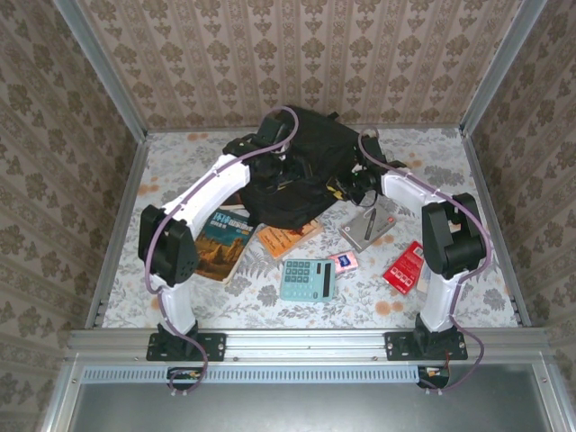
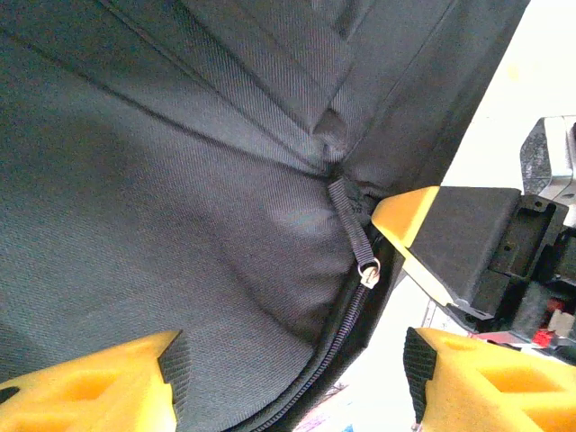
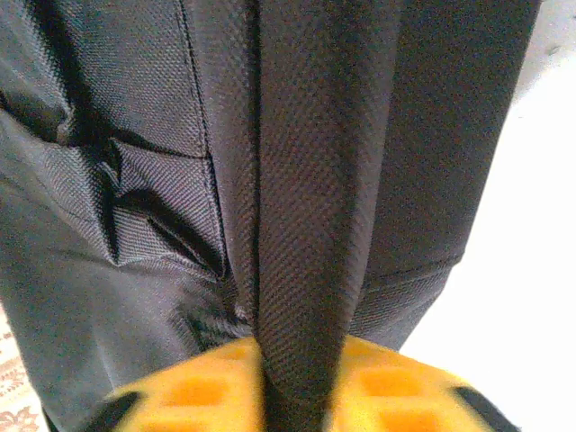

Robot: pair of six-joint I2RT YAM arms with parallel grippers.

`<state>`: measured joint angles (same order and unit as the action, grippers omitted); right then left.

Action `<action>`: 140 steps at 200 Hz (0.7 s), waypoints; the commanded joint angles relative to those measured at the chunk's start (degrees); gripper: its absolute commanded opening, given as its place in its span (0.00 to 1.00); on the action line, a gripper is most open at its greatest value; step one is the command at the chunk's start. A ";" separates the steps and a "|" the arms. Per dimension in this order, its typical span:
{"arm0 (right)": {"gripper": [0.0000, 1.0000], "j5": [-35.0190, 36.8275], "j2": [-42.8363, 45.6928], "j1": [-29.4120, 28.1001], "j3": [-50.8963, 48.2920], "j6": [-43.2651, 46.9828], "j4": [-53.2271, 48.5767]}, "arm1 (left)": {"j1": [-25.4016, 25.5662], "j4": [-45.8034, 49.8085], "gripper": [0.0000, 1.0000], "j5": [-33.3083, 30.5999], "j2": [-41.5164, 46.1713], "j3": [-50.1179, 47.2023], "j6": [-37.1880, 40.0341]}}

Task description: Pack the student bag

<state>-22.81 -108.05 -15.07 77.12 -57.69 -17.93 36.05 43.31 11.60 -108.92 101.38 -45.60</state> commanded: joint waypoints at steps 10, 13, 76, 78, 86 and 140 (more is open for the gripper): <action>0.00 -2.05 2.25 -0.14 -4.13 -0.93 9.43 | 0.66 -0.59 0.66 1.24 -1.03 0.05 -1.93; 0.00 -2.37 2.43 -0.14 -4.59 -0.98 10.56 | 0.68 -0.75 0.66 1.31 -1.09 -0.18 -2.02; 0.00 -9.30 5.21 -0.14 -17.86 -2.78 42.54 | 0.47 -2.52 0.66 2.38 -2.62 -1.85 -3.02; 0.00 -9.39 5.28 -0.14 -18.23 -2.95 43.55 | 0.45 -2.59 0.66 2.56 -2.74 -1.88 -3.07; 0.00 -9.76 5.47 -0.13 -19.86 -3.66 47.77 | 0.36 -3.03 0.65 3.09 -3.11 -1.98 -3.47; 0.00 -10.39 4.83 -0.22 -27.44 -8.98 68.85 | -0.58 -5.73 0.61 5.96 -6.18 -2.24 -5.14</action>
<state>-30.44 -105.06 -14.90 51.75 -63.72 34.52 36.25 39.40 15.09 -113.56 99.79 -48.95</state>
